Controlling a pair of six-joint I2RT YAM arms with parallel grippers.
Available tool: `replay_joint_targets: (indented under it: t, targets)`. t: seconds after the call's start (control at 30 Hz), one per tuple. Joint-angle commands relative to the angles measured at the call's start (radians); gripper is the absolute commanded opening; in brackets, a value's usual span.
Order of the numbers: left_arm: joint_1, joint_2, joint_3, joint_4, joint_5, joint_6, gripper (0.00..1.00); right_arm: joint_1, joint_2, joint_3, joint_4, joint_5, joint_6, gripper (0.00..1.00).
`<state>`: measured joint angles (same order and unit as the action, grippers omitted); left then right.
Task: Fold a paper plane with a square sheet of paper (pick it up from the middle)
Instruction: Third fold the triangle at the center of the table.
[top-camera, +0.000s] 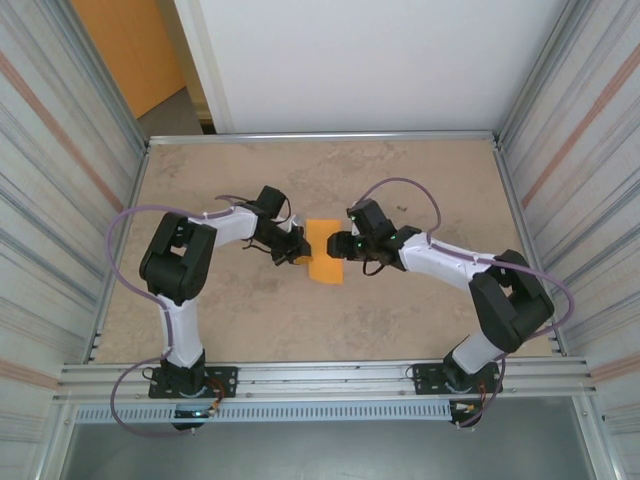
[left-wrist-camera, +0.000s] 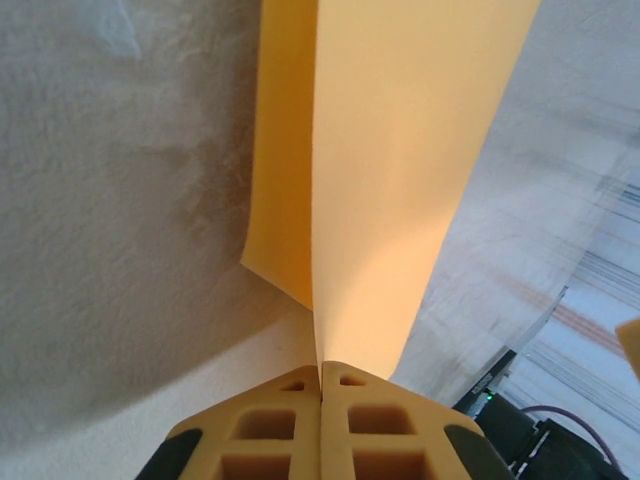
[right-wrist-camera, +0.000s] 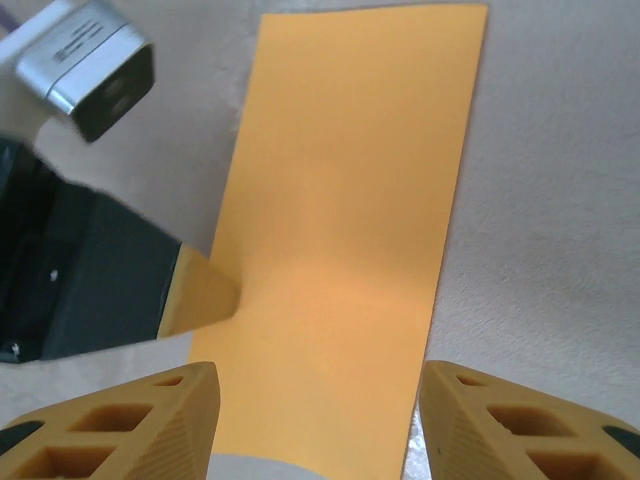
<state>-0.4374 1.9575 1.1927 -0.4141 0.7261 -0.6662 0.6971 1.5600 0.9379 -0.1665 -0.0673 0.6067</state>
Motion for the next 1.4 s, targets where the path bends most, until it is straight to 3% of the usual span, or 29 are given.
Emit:
replay_joint_targets:
  t: [0.0, 0.27, 0.63, 0.8, 1.1, 1.37]
  targets:
    - [0.006, -0.038, -0.004, -0.009, 0.038, -0.060, 0.02, 0.086, -0.017, 0.029, -0.085, 0.176, -0.166, 0.56]
    - [0.006, -0.032, 0.011, -0.043, 0.032, -0.080, 0.02, 0.260, 0.090, 0.087, -0.091, 0.296, -0.272, 0.57]
    - [0.009, -0.029, 0.016, -0.048, 0.035, -0.094, 0.02, 0.291, 0.218, 0.121, -0.054, 0.327, -0.354, 0.57]
    - [0.008, -0.031, 0.020, -0.066, 0.029, -0.084, 0.03, 0.291, 0.208, 0.113, -0.036, 0.347, -0.396, 0.40]
    - [0.008, -0.029, 0.024, -0.072, 0.027, -0.081, 0.03, 0.291, 0.172, 0.091, -0.022, 0.364, -0.428, 0.28]
    - [0.028, -0.055, 0.017, -0.076, 0.021, -0.087, 0.13, 0.277, 0.164, 0.085, -0.029, 0.253, -0.445, 0.07]
